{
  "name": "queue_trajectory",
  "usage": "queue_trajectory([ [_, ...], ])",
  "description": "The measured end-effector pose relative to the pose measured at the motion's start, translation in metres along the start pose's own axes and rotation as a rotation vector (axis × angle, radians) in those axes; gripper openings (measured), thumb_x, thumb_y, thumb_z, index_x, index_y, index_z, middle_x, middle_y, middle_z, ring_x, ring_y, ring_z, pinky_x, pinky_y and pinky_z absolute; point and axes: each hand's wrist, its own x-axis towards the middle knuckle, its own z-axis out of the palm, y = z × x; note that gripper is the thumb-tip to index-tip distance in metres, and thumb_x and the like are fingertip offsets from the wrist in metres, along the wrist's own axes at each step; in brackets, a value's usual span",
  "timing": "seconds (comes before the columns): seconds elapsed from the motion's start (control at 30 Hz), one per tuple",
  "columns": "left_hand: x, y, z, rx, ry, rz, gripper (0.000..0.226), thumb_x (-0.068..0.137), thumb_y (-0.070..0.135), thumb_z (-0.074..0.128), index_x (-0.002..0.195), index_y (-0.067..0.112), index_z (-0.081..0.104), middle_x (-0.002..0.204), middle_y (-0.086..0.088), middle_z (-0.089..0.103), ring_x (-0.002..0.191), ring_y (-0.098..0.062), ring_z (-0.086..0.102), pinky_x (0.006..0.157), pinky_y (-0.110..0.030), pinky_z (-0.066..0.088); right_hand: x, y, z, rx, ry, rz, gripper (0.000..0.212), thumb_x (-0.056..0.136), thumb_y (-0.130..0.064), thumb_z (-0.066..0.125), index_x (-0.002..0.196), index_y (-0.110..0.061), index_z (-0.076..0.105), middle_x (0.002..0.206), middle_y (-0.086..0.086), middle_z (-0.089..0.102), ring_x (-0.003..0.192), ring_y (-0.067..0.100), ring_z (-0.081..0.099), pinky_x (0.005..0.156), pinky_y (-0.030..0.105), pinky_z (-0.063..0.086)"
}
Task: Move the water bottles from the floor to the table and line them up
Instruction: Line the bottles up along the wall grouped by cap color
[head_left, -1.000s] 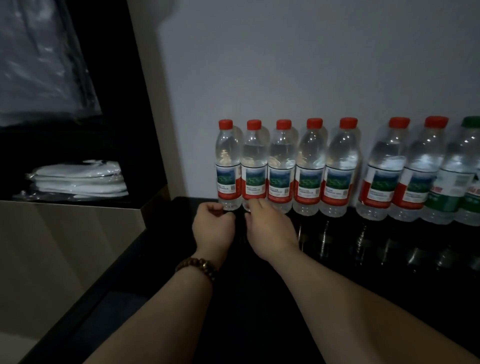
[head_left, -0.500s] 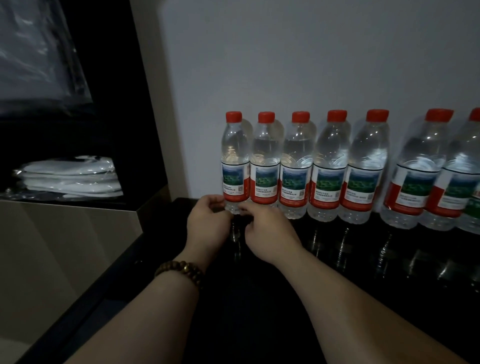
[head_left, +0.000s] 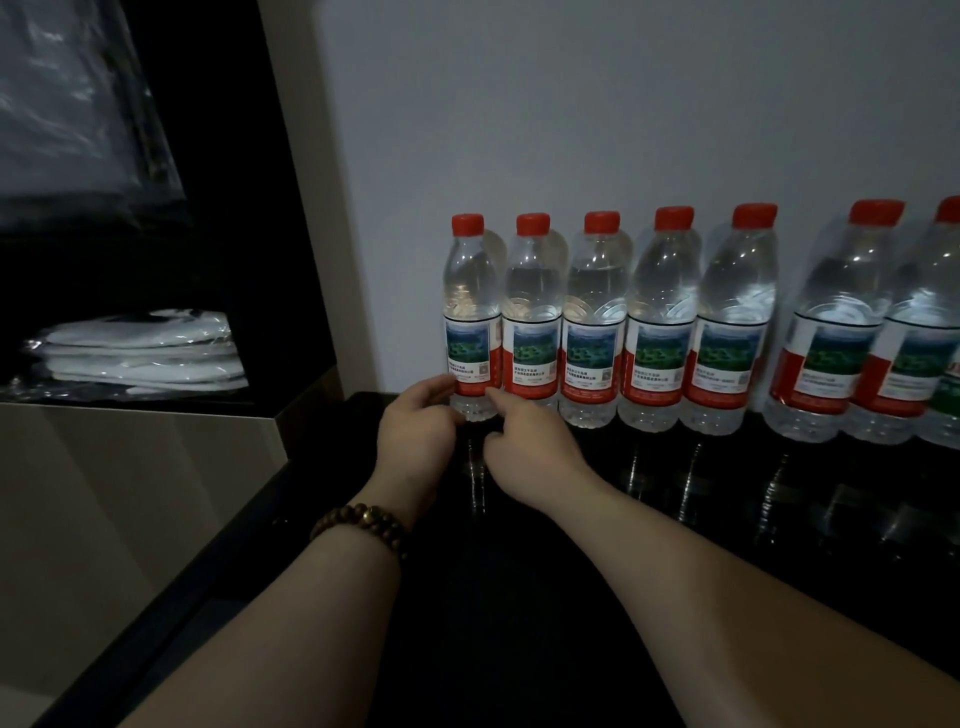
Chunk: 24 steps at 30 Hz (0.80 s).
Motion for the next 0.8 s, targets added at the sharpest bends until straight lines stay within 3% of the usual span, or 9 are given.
queue_trajectory([
  [0.1, -0.002, 0.001, 0.001, 0.015, -0.065, 0.009, 0.056, 0.078, -0.021, 0.055, 0.124, 0.008, 0.069, 0.109, -0.009, 0.077, 0.101, -0.025, 0.074, 0.089, -0.038, 0.06, 0.002, 0.0, 0.0, 0.054, 0.004, 0.028, 0.07, 0.082, -0.009, 0.052, 0.15, -0.026, 0.048, 0.144, 0.004, 0.06, 0.132, 0.029, 0.054, 0.092, 0.023, 0.037],
  [0.23, -0.002, 0.003, 0.0, 0.036, -0.191, 0.017, 0.057, 0.083, -0.02, 0.053, 0.125, 0.015, 0.068, 0.106, -0.005, 0.078, 0.092, -0.017, 0.075, 0.065, -0.021, 0.057, 0.001, 0.0, -0.001, 0.062, -0.017, 0.024, 0.075, 0.08, -0.008, 0.051, 0.152, -0.027, 0.045, 0.147, 0.003, 0.057, 0.135, 0.029, 0.051, 0.094, 0.023, 0.036],
  [0.3, -0.001, 0.005, 0.001, 0.005, -0.237, 0.009, 0.055, 0.086, -0.021, 0.049, 0.119, 0.019, 0.068, 0.098, 0.001, 0.08, 0.085, -0.013, 0.076, 0.061, -0.018, 0.056, 0.001, 0.0, -0.001, 0.066, -0.015, 0.022, 0.074, 0.08, -0.006, 0.051, 0.152, -0.025, 0.046, 0.148, 0.004, 0.057, 0.136, 0.028, 0.05, 0.095, 0.023, 0.035],
  [0.37, 0.002, 0.004, 0.003, -0.033, -0.217, 0.0, 0.049, 0.089, -0.018, 0.049, 0.117, 0.019, 0.067, 0.098, 0.001, 0.079, 0.09, -0.016, 0.076, 0.066, -0.022, 0.058, 0.0, 0.0, -0.002, 0.088, -0.006, 0.024, 0.072, 0.08, -0.005, 0.05, 0.15, -0.025, 0.049, 0.146, 0.003, 0.058, 0.136, 0.027, 0.051, 0.097, 0.023, 0.036],
  [0.5, 0.008, -0.006, 0.002, 0.078, -0.002, 0.027, 0.039, 0.089, -0.005, 0.063, 0.121, 0.016, 0.07, 0.109, -0.003, 0.076, 0.099, -0.023, 0.073, 0.091, -0.044, 0.059, 0.002, 0.001, -0.001, 0.129, 0.016, 0.056, 0.07, 0.077, -0.008, 0.046, 0.143, -0.025, 0.056, 0.141, 0.002, 0.063, 0.132, 0.027, 0.055, 0.103, 0.03, 0.045],
  [0.57, 0.01, -0.008, 0.001, 0.069, -0.045, 0.03, 0.039, 0.089, -0.007, 0.061, 0.115, 0.02, 0.071, 0.109, -0.004, 0.077, 0.101, -0.023, 0.074, 0.093, -0.043, 0.058, 0.002, 0.0, -0.001, 0.098, -0.018, 0.058, 0.076, 0.075, -0.012, 0.045, 0.15, -0.026, 0.049, 0.149, 0.002, 0.056, 0.138, 0.028, 0.049, 0.108, 0.031, 0.041],
  [0.67, 0.01, -0.003, -0.001, 0.061, -0.193, 0.025, 0.048, 0.096, -0.01, 0.045, 0.11, 0.031, 0.066, 0.104, 0.01, 0.078, 0.088, -0.008, 0.074, 0.066, -0.021, 0.057, 0.001, -0.002, -0.001, 0.102, -0.059, 0.036, 0.084, 0.069, -0.016, 0.04, 0.152, -0.031, 0.047, 0.152, -0.002, 0.053, 0.141, 0.026, 0.046, 0.11, 0.035, 0.042],
  [0.73, 0.01, -0.003, -0.001, 0.079, -0.211, 0.027, 0.048, 0.099, -0.007, 0.043, 0.112, 0.034, 0.064, 0.099, 0.015, 0.078, 0.075, -0.007, 0.072, 0.051, -0.017, 0.049, 0.0, -0.003, 0.0, 0.133, -0.049, 0.034, 0.084, 0.068, -0.016, 0.039, 0.149, -0.032, 0.049, 0.15, -0.002, 0.056, 0.139, 0.025, 0.048, 0.106, 0.031, 0.042],
  [0.8, 0.006, -0.002, 0.0, 0.059, -0.121, 0.039, 0.038, 0.098, -0.002, 0.051, 0.117, 0.026, 0.068, 0.096, 0.008, 0.079, 0.061, -0.007, 0.068, 0.047, -0.018, 0.047, 0.0, -0.003, 0.0, 0.192, -0.014, 0.074, 0.085, 0.066, -0.016, 0.038, 0.15, -0.029, 0.05, 0.149, 0.0, 0.056, 0.137, 0.026, 0.05, 0.107, 0.031, 0.043],
])
